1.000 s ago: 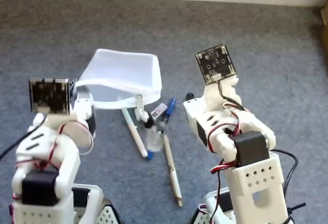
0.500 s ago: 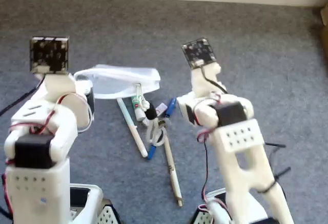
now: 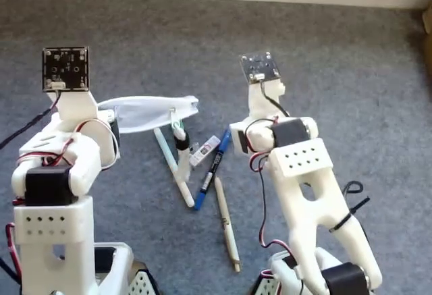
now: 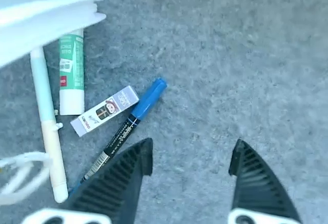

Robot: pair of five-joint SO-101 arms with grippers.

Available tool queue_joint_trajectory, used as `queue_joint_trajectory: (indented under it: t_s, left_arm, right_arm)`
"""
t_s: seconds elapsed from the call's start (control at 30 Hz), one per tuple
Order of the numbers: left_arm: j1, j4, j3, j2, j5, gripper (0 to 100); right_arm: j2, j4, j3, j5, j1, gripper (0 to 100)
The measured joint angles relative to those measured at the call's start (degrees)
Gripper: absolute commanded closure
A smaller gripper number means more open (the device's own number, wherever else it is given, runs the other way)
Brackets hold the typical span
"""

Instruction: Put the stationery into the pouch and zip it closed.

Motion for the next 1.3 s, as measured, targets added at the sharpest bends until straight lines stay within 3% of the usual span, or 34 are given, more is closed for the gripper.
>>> queue_joint_trajectory:
  t_s: [0.23, 0.57, 1.03, 1.3]
  left_arm:
    - [-3.3, -2.4, 2.5, -0.5, 2.7, 99]
    - [-3.8, -3.1, 4.0, -0.5, 4.2, 99]
    - [-3.8, -3.2, 4.0, -0.5, 4.2, 99]
    - [-3.8, -3.2, 4.0, -0.5, 4.2, 99]
  right_arm:
    - [3.9, -1.4, 0.0, -0.8, 0.0, 76.7]
    - [4.0, -2.3, 0.0, -5.5, 0.1, 76.7]
    - [4.0, -3.5, 0.0, -6.3, -2.4, 76.7]
    - [4.0, -6.5, 0.0, -12.0, -2.4, 76.7]
